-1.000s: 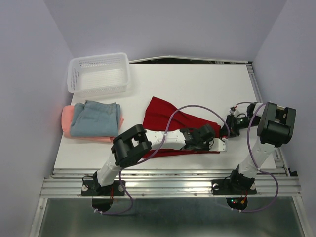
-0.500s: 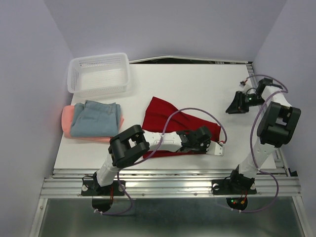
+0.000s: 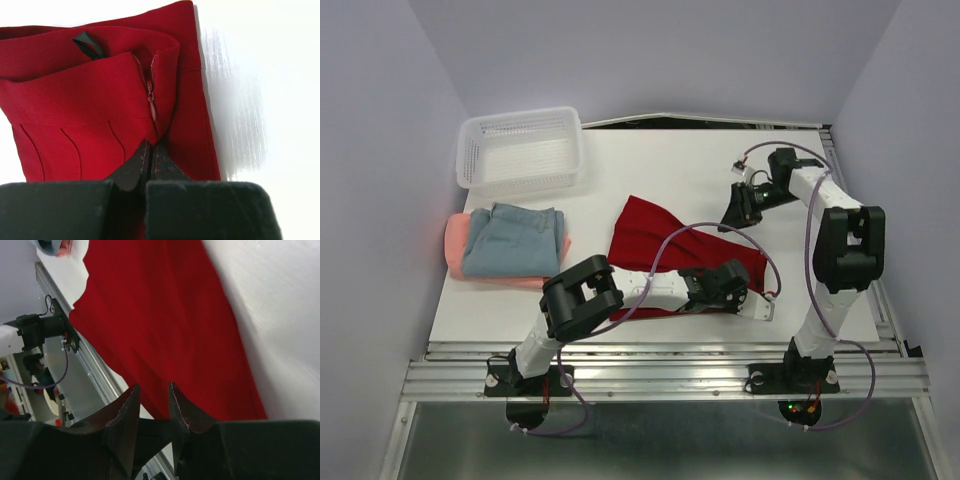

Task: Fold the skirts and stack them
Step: Fold the skirt

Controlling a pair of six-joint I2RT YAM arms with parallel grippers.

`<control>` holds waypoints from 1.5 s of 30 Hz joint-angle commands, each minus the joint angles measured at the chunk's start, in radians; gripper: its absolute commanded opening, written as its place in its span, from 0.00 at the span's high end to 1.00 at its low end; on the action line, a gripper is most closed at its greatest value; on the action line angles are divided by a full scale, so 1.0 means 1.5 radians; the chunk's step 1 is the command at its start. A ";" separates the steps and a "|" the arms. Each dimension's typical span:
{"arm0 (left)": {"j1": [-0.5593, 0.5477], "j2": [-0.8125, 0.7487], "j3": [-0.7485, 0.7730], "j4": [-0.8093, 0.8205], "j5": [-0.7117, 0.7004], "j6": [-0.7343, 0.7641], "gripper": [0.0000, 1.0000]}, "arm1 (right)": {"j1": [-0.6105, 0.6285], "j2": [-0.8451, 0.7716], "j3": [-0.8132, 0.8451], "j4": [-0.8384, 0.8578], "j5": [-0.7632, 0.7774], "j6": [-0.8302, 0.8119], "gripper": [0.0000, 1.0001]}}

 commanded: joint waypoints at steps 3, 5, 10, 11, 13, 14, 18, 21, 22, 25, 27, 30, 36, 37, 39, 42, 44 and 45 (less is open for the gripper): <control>-0.008 -0.030 -0.029 -0.042 -0.014 -0.005 0.96 | -0.006 0.045 -0.108 0.028 0.021 -0.028 0.68; -0.008 -0.059 -0.031 -0.053 -0.026 -0.008 0.87 | -0.006 0.062 -0.143 0.035 0.061 -0.047 0.70; -0.001 -0.167 -0.058 -0.126 -0.055 -0.016 0.62 | -0.006 0.078 -0.174 0.054 0.107 -0.050 0.71; 0.004 -0.186 -0.063 -0.141 -0.046 -0.024 0.60 | -0.006 0.076 -0.175 0.054 0.112 -0.050 0.71; 0.026 -0.239 -0.080 -0.185 -0.012 -0.045 0.58 | -0.006 0.068 -0.173 0.054 0.116 -0.051 0.71; 0.041 -0.256 -0.087 -0.199 -0.001 -0.048 0.57 | -0.006 0.065 -0.173 0.052 0.117 -0.054 0.71; 0.080 -0.329 -0.130 -0.296 0.075 -0.052 0.58 | -0.006 0.046 -0.181 0.037 0.121 -0.064 0.71; 0.103 -0.353 -0.163 -0.352 0.133 -0.036 0.65 | -0.006 0.021 -0.192 0.035 0.130 -0.070 0.70; 0.119 -0.356 -0.179 -0.380 0.150 -0.034 0.69 | -0.006 0.015 -0.200 0.034 0.132 -0.075 0.70; 0.139 -0.345 -0.201 -0.429 0.212 -0.032 0.73 | -0.006 -0.001 -0.211 0.026 0.141 -0.091 0.68; 0.141 -0.327 -0.204 -0.456 0.233 -0.021 0.75 | -0.006 -0.005 -0.215 0.021 0.148 -0.097 0.68; 0.157 -0.275 -0.207 -0.466 0.248 -0.032 0.78 | -0.006 -0.017 -0.221 0.014 0.155 -0.113 0.66; 0.303 -0.180 -0.165 -0.365 0.180 -0.101 0.87 | -0.006 -0.035 -0.229 -0.017 0.156 -0.146 0.65; 0.323 -0.169 -0.149 -0.352 0.169 -0.110 0.87 | -0.006 -0.038 -0.233 -0.017 0.154 -0.146 0.65; 0.361 -0.137 -0.094 -0.329 0.148 -0.123 0.87 | -0.006 -0.043 -0.243 -0.012 0.143 -0.145 0.64; 0.410 -0.068 0.011 -0.309 0.121 -0.141 0.88 | 0.006 -0.040 -0.257 -0.006 0.114 -0.138 0.63; 0.430 -0.009 0.103 -0.307 0.115 -0.153 0.88 | 0.013 -0.037 -0.260 0.008 0.099 -0.127 0.62; 0.434 0.008 0.131 -0.312 0.117 -0.154 0.88 | 0.021 -0.033 -0.259 0.022 0.090 -0.119 0.62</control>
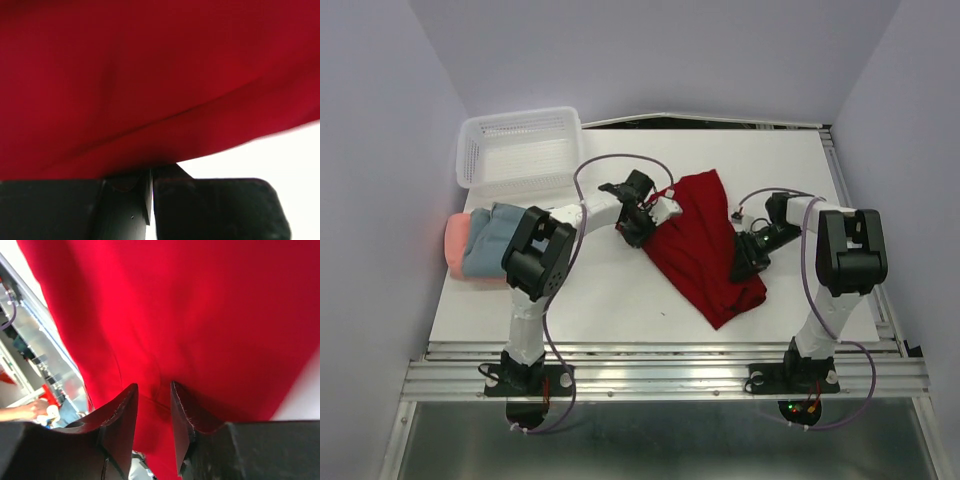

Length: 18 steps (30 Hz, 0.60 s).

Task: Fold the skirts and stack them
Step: Fold the skirt

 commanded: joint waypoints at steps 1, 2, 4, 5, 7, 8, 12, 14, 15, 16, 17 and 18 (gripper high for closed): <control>0.020 0.069 0.124 0.029 -0.040 -0.025 0.88 | 0.019 -0.015 -0.002 0.024 -0.025 0.014 0.62; 0.023 0.089 0.160 0.024 -0.038 -0.031 0.88 | 0.025 -0.016 0.010 0.026 -0.031 0.018 0.62; 0.027 0.079 0.167 0.020 -0.032 -0.035 0.86 | 0.025 -0.031 0.029 0.024 -0.042 0.033 0.61; 0.029 0.065 0.156 0.023 -0.029 -0.038 0.85 | 0.025 -0.042 0.049 0.022 -0.051 0.041 0.60; 0.040 0.007 0.106 0.038 -0.010 -0.058 0.81 | 0.025 -0.086 0.072 0.027 -0.071 0.080 0.55; 0.040 -0.018 0.084 0.045 0.003 -0.069 0.79 | 0.025 -0.101 0.083 0.033 -0.071 0.102 0.54; 0.077 -0.161 -0.025 0.119 0.119 -0.184 0.75 | 0.025 -0.163 0.129 0.148 -0.067 0.241 0.43; 0.076 -0.233 -0.101 0.201 0.198 -0.279 0.72 | 0.025 -0.178 0.131 0.210 -0.055 0.329 0.41; 0.073 -0.247 -0.119 0.232 0.220 -0.314 0.71 | 0.035 -0.176 0.134 0.231 -0.034 0.344 0.40; 0.065 -0.256 -0.137 0.265 0.248 -0.361 0.70 | 0.049 -0.170 0.146 0.251 -0.018 0.353 0.40; 0.057 -0.251 -0.137 0.271 0.245 -0.394 0.70 | 0.058 -0.160 0.158 0.251 0.012 0.353 0.40; 0.051 -0.245 -0.136 0.273 0.231 -0.417 0.71 | 0.068 -0.135 0.170 0.245 0.029 0.356 0.41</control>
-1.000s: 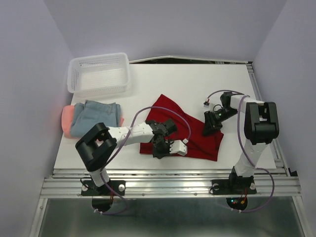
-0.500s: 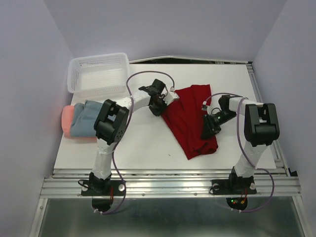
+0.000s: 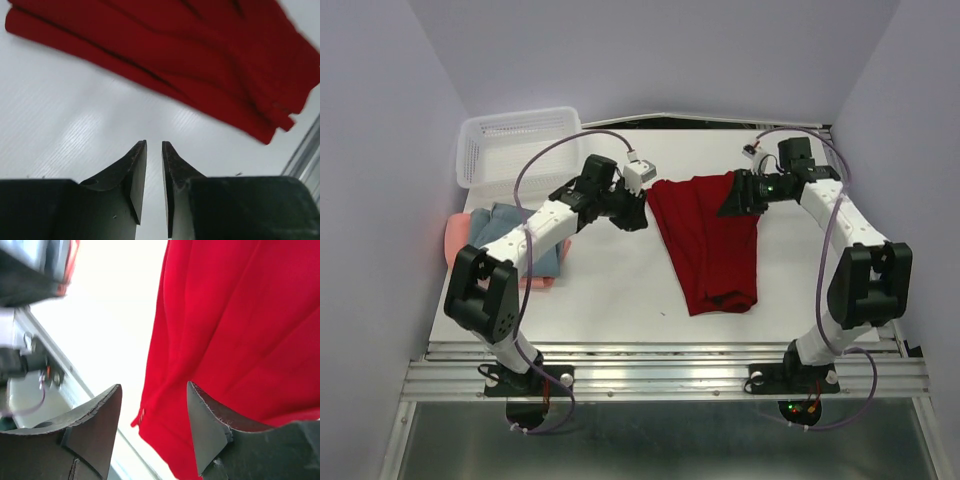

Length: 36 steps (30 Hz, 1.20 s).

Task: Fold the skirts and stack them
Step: Fold the skirt

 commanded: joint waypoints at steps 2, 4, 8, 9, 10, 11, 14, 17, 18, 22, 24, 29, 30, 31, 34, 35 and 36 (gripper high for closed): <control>-0.031 0.007 -0.021 0.122 0.079 -0.227 0.78 | 0.066 0.059 0.064 0.073 0.096 0.095 0.42; -0.031 0.022 -0.027 0.148 0.087 -0.270 0.82 | 0.085 0.076 0.073 0.071 0.151 0.094 0.42; -0.040 0.061 -0.054 0.215 0.120 -0.368 0.89 | 0.132 0.087 0.079 0.060 0.227 0.075 0.42; -0.048 0.066 -0.060 0.241 0.129 -0.398 0.89 | 0.155 0.089 0.078 0.054 0.254 0.070 0.41; -0.052 0.075 -0.064 0.255 0.131 -0.411 0.90 | 0.167 0.097 0.077 0.050 0.269 0.065 0.41; -0.057 0.081 -0.069 0.264 0.130 -0.421 0.91 | 0.177 0.100 0.077 0.047 0.287 0.062 0.41; -0.067 0.105 -0.082 0.304 0.118 -0.451 0.95 | 0.210 0.114 0.069 0.048 0.323 0.061 0.41; -0.067 0.149 -0.079 0.317 0.102 -0.472 0.98 | 0.231 0.125 0.063 0.060 0.365 0.057 0.41; -0.067 0.159 -0.073 0.321 0.100 -0.477 0.99 | 0.231 0.134 0.062 0.062 0.388 0.054 0.41; -0.067 0.198 -0.064 0.353 0.097 -0.503 1.00 | 0.252 0.160 0.066 0.072 0.428 0.046 0.41; -0.066 0.217 -0.062 0.357 0.088 -0.511 1.00 | 0.259 0.181 0.069 0.077 0.456 0.040 0.42; -0.066 0.246 -0.063 0.350 0.068 -0.519 1.00 | 0.265 0.212 0.068 0.086 0.470 0.042 0.59; -0.065 0.248 -0.063 0.348 0.066 -0.520 1.00 | 0.265 0.213 0.078 0.083 0.454 0.045 0.64; -0.065 0.251 -0.063 0.346 0.063 -0.520 1.00 | 0.265 0.216 0.085 0.072 0.441 0.053 0.74; -0.062 0.257 -0.061 0.344 0.060 -0.523 1.00 | 0.265 0.209 0.115 0.055 0.391 0.076 0.90; -0.062 0.261 -0.059 0.342 0.057 -0.523 1.00 | 0.265 0.203 0.124 0.051 0.381 0.089 0.98; -0.062 0.262 -0.058 0.342 0.057 -0.524 1.00 | 0.265 0.201 0.133 0.046 0.368 0.092 0.99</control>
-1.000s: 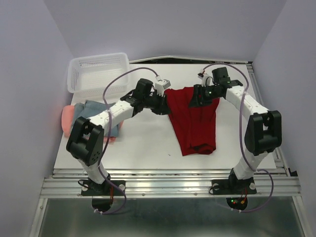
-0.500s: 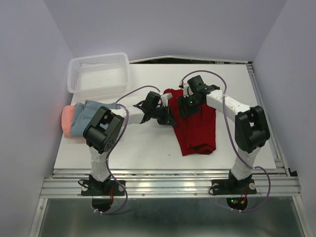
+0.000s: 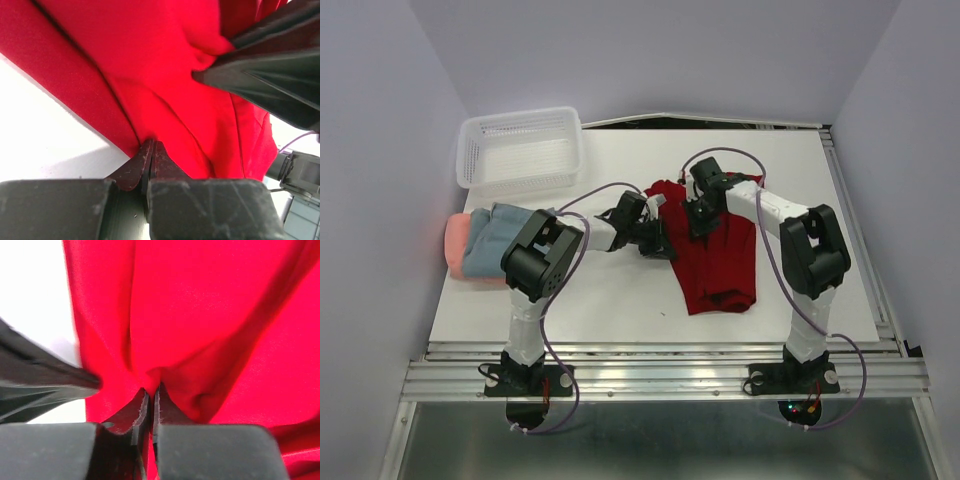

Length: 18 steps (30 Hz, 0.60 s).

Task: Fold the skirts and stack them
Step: Fold the skirt

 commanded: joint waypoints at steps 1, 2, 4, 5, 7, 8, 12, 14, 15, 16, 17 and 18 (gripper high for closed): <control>0.004 0.016 0.018 0.001 -0.033 -0.002 1.00 | 0.007 -0.023 0.063 -0.003 -0.052 0.036 0.99; 0.004 0.017 0.019 0.000 -0.033 -0.002 1.00 | 0.007 -0.028 0.060 -0.002 -0.063 0.042 0.99; 0.004 0.016 0.021 -0.004 -0.035 -0.002 1.00 | 0.007 -0.038 0.051 0.003 -0.085 0.056 0.99; 0.004 0.016 0.021 -0.004 -0.035 -0.002 1.00 | 0.007 -0.041 0.045 0.003 -0.099 0.064 0.99; 0.004 0.014 0.021 -0.006 -0.037 -0.001 1.00 | 0.007 -0.046 0.034 0.014 -0.125 0.110 0.99; 0.004 0.013 0.021 -0.007 -0.041 -0.001 1.00 | 0.007 -0.046 0.034 0.020 -0.130 0.123 0.99; 0.008 0.004 0.019 -0.019 -0.064 0.012 1.00 | 0.007 -0.008 0.021 0.039 -0.151 0.148 0.99; 0.011 -0.008 0.012 -0.023 -0.072 0.017 1.00 | -0.001 0.004 0.035 0.038 -0.172 0.165 0.99; 0.014 -0.012 0.009 -0.026 -0.078 0.019 1.00 | -0.001 0.006 0.043 0.038 -0.181 0.167 0.99; 0.015 -0.022 0.001 -0.025 -0.080 0.022 1.00 | -0.001 0.003 0.061 0.038 -0.183 0.170 0.99; 0.016 -0.025 0.001 -0.025 -0.080 0.023 1.00 | -0.001 0.003 0.067 0.042 -0.181 0.170 0.99; 0.016 -0.029 -0.003 -0.026 -0.080 0.026 1.00 | -0.001 0.006 0.070 0.045 -0.182 0.170 0.99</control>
